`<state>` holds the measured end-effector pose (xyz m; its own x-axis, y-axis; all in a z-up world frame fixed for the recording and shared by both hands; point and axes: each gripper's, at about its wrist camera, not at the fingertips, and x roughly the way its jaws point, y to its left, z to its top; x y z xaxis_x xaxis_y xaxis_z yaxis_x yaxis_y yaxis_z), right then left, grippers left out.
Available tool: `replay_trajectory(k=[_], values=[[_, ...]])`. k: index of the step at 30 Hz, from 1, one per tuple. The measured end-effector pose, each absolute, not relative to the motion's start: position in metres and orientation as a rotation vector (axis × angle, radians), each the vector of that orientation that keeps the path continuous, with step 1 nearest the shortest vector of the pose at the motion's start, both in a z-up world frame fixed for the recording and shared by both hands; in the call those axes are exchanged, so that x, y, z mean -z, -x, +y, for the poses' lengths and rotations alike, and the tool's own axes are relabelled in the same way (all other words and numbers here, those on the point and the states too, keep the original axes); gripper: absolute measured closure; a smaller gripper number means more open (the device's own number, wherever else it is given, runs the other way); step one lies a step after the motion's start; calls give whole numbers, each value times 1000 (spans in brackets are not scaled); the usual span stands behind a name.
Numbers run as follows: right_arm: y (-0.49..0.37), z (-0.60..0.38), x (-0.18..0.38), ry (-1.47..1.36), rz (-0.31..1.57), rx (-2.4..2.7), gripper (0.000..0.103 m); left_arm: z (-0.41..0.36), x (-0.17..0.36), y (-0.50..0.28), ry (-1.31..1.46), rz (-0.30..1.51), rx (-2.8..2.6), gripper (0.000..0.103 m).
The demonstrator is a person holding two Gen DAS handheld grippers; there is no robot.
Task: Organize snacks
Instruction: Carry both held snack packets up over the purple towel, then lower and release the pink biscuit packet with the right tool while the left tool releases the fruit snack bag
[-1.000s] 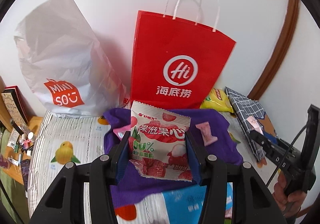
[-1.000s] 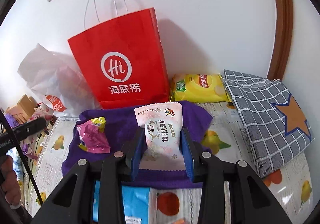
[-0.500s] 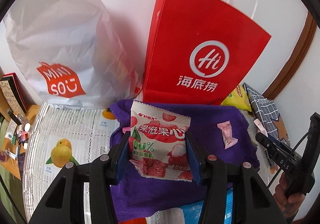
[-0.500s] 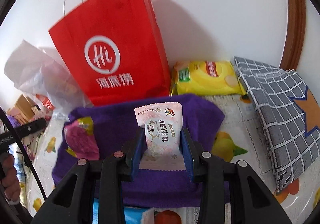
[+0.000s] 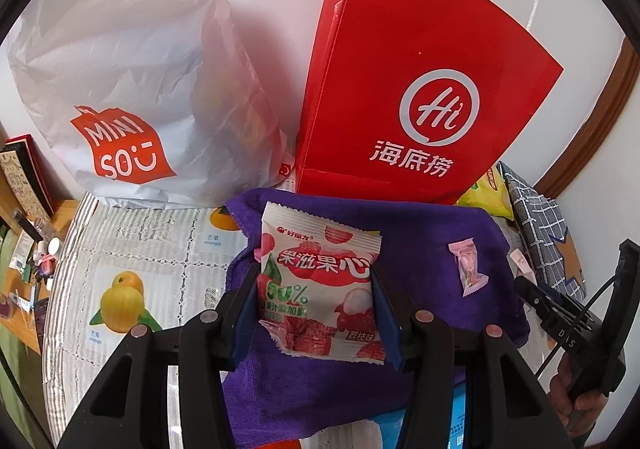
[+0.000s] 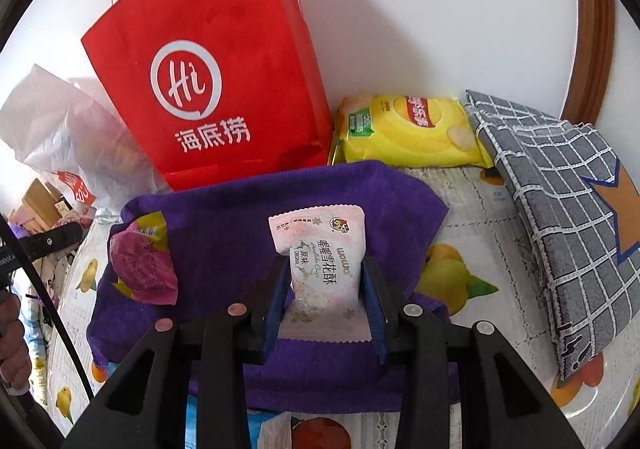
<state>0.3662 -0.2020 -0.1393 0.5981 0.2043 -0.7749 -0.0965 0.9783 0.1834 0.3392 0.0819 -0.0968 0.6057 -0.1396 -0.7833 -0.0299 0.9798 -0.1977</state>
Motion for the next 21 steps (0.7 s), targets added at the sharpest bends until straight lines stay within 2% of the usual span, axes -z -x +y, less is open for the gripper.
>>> replay_trajectory(k=[21], values=[[-367,-199,155,-96,955,-168,66,78,104,-343,190,943,63,54]])
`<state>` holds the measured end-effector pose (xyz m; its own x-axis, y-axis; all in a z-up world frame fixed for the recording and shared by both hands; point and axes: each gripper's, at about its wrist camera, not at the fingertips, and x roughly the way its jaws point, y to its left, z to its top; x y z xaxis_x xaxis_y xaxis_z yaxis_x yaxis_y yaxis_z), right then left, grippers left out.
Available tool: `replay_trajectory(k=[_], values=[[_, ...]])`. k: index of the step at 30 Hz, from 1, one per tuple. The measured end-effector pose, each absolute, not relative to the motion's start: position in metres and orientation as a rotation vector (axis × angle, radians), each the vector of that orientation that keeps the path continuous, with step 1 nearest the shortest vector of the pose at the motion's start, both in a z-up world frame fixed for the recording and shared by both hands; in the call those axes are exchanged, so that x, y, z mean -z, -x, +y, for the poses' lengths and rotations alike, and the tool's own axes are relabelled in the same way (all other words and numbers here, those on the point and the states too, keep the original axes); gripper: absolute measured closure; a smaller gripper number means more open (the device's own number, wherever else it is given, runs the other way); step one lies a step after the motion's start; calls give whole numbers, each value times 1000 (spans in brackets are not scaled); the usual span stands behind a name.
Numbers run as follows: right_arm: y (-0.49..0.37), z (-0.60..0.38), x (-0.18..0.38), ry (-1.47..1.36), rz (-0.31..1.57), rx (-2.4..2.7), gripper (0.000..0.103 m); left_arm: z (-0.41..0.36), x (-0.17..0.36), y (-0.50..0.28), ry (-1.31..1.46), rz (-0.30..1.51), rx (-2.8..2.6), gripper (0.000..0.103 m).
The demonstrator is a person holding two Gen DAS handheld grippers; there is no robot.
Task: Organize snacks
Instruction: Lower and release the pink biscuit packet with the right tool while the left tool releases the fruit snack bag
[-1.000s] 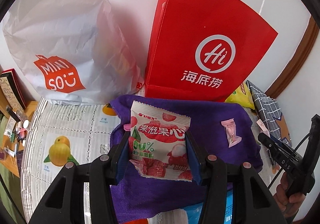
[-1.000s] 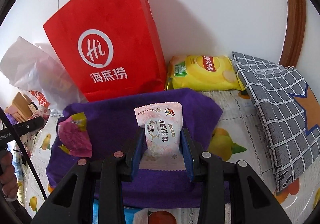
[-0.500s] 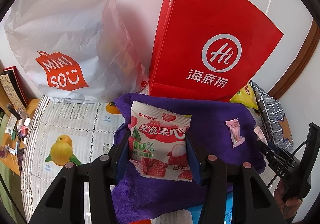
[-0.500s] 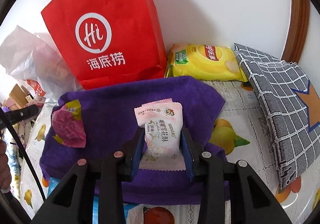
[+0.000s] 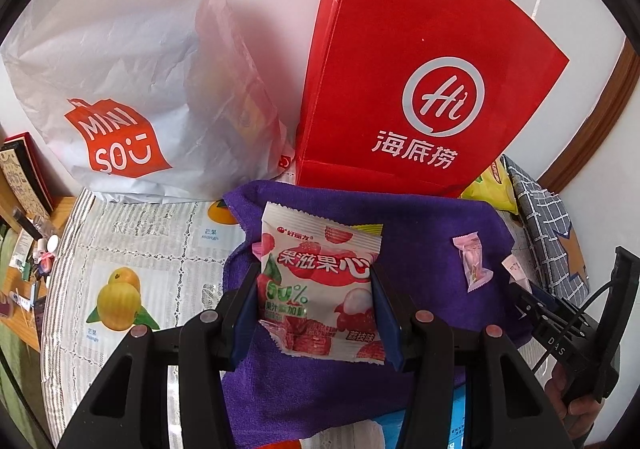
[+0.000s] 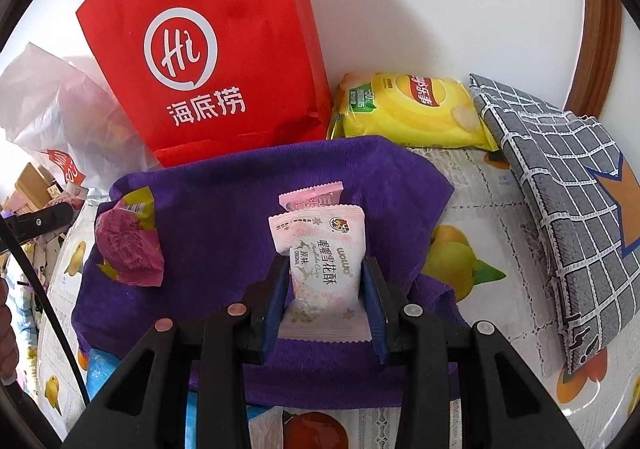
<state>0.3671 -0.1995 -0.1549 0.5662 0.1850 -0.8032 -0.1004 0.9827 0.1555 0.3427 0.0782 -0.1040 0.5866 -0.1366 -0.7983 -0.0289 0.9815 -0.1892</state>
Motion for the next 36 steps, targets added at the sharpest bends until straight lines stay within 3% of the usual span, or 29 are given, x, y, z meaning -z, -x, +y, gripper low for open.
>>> replay_trajectory(k=[36], values=[[-368,-195,165,-24,995,-141,66,55,124,-350,104,1033,75,54]])
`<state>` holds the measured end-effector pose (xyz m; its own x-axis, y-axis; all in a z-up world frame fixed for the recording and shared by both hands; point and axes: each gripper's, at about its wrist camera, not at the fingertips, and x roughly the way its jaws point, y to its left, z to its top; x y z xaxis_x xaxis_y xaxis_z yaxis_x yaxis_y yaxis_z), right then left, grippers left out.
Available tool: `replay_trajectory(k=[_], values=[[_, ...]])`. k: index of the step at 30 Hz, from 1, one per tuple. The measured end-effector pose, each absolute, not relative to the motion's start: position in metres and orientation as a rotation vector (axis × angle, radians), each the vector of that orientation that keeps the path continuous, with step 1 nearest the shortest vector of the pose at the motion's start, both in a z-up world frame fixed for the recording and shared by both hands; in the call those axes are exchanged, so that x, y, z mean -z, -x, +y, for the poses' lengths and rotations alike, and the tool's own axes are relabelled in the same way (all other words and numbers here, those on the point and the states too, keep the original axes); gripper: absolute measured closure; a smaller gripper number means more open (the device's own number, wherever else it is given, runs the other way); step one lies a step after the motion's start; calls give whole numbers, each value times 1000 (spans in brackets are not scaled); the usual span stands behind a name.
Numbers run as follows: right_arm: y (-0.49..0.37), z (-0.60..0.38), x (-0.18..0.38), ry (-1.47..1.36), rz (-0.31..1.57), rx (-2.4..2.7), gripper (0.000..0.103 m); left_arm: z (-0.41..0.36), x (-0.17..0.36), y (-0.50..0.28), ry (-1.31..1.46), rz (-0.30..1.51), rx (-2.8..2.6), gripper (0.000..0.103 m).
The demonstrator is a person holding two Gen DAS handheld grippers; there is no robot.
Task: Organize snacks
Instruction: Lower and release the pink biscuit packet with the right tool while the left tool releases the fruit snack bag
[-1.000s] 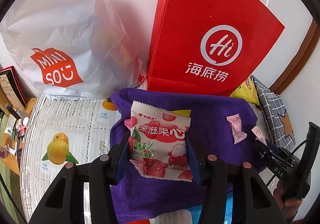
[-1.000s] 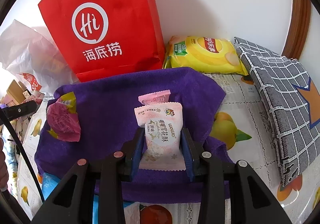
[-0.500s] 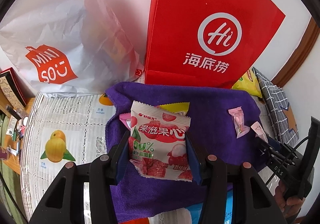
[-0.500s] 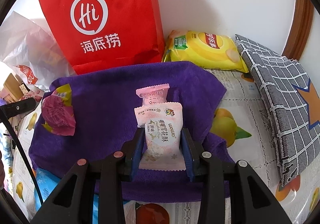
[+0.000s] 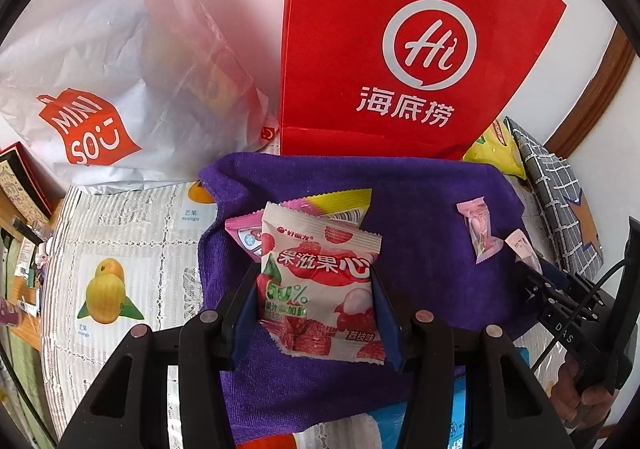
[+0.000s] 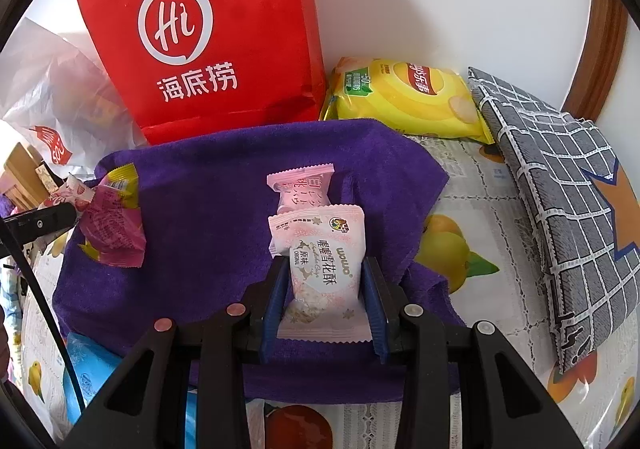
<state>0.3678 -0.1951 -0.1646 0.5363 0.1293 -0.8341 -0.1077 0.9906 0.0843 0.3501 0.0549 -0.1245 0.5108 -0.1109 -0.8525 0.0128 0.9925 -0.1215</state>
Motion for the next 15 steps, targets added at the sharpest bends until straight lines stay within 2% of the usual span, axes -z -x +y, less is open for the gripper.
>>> replay_trajectory(k=[15], values=[[-368,-194,166,-14,999,-139,65,55,130,-354,98,1066,67,53]])
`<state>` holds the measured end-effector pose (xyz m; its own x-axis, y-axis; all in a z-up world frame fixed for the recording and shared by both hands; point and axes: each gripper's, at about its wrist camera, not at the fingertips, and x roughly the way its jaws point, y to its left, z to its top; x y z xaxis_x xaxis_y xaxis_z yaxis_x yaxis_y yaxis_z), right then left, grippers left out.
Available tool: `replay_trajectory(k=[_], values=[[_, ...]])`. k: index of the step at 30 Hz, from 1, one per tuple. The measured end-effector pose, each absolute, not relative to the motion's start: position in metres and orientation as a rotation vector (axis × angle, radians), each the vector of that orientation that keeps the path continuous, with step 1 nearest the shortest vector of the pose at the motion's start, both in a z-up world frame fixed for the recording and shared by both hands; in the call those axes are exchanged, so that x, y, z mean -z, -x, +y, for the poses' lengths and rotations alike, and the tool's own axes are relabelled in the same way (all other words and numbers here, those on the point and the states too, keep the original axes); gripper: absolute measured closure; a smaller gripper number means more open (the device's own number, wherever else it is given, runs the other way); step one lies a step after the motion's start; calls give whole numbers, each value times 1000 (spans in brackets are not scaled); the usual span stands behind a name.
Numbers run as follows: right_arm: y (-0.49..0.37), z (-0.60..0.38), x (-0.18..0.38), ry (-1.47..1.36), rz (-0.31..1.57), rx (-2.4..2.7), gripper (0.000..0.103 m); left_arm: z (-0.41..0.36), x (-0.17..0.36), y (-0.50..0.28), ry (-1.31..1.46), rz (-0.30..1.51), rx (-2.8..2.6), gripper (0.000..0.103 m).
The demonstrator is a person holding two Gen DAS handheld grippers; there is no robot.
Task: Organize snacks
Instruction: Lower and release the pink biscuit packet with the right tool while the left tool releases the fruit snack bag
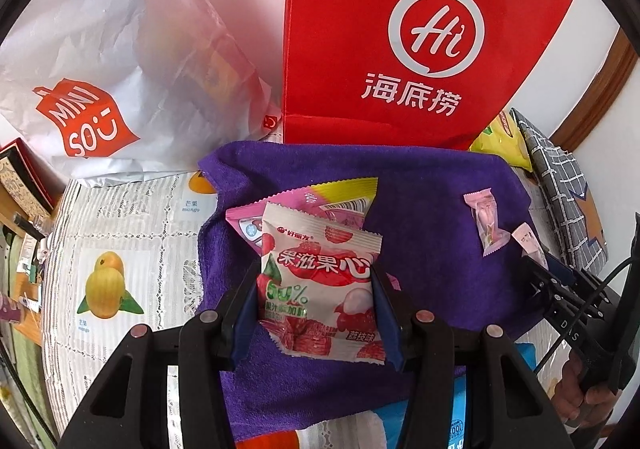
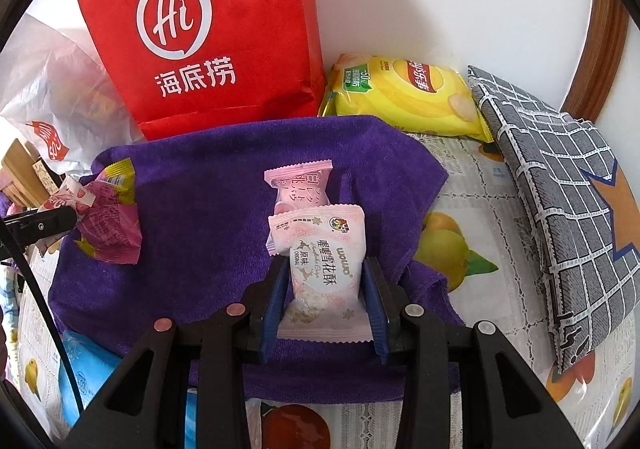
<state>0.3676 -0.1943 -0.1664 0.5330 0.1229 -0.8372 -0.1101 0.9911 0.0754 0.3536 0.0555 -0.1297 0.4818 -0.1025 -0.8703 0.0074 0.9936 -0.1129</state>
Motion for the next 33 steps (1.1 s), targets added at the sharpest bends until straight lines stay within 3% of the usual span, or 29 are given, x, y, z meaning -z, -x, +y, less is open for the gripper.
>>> replay_trajectory(k=[6,21,26,28,33], values=[[-366,-193,163,-12,988,-139,55,53,129,-353,92,1068,73,53],[-355,-194,142,-48,933,-140,48,46,128,-352,76,1080,114,53],[-349,-195,140,-85,952,-140,40,42,122,-348,66,1064,121,45],[-346,-197,137,-107,965,-137,38,41,117,-345,72,1055,128,37],[-338,-203,125,-117,977,-101,37,39,102,-337,92,1024,146,33]])
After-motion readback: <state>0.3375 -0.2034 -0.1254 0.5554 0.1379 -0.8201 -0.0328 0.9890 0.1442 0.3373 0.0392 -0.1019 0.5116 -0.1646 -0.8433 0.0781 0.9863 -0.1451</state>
